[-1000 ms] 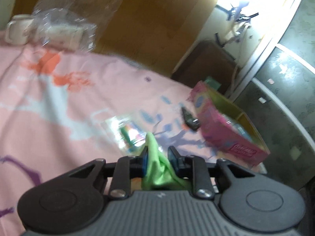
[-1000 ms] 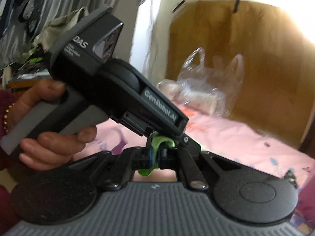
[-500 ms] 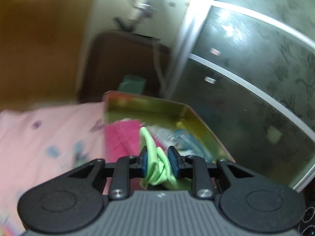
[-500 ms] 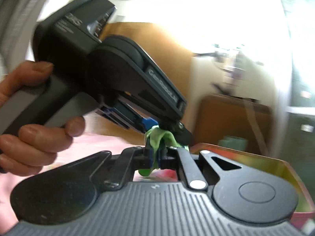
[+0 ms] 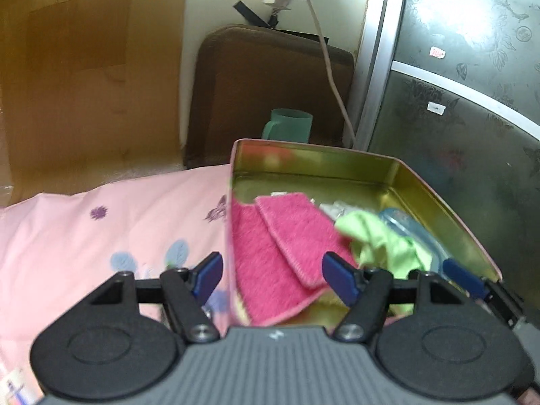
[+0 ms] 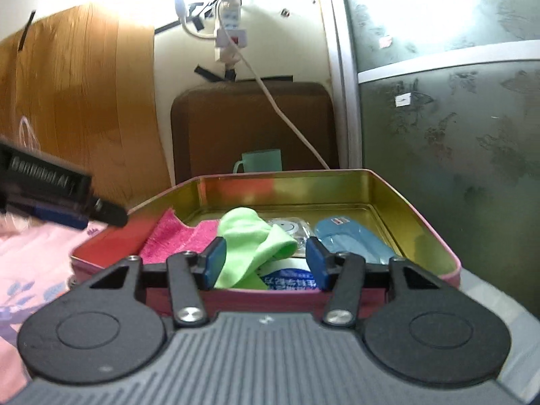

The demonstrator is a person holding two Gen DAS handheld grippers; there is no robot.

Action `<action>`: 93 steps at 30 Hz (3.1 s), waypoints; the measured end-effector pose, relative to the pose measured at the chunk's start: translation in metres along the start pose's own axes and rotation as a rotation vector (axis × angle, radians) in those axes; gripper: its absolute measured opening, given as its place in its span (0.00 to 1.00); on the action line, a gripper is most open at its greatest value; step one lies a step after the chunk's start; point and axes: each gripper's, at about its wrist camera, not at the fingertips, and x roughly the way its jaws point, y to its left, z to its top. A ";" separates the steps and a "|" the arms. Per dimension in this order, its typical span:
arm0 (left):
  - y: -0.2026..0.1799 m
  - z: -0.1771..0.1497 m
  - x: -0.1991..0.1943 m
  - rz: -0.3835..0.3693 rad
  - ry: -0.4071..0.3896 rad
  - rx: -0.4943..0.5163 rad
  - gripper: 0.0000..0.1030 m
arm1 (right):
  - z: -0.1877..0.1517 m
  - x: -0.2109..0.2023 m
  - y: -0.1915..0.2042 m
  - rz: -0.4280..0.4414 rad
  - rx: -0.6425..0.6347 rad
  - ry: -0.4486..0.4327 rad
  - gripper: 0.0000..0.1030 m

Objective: Organize soft objects

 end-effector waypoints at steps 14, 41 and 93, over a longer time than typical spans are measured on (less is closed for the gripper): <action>0.077 -0.051 -0.069 0.192 -0.023 -0.054 0.69 | -0.003 -0.055 0.065 0.146 -0.077 -0.114 0.53; 0.245 -0.137 -0.138 0.552 -0.023 -0.319 0.74 | -0.041 -0.048 0.169 0.498 -0.242 0.222 0.60; 0.253 -0.141 -0.144 0.266 -0.077 -0.346 0.95 | -0.048 -0.014 0.227 0.634 -0.211 0.389 0.68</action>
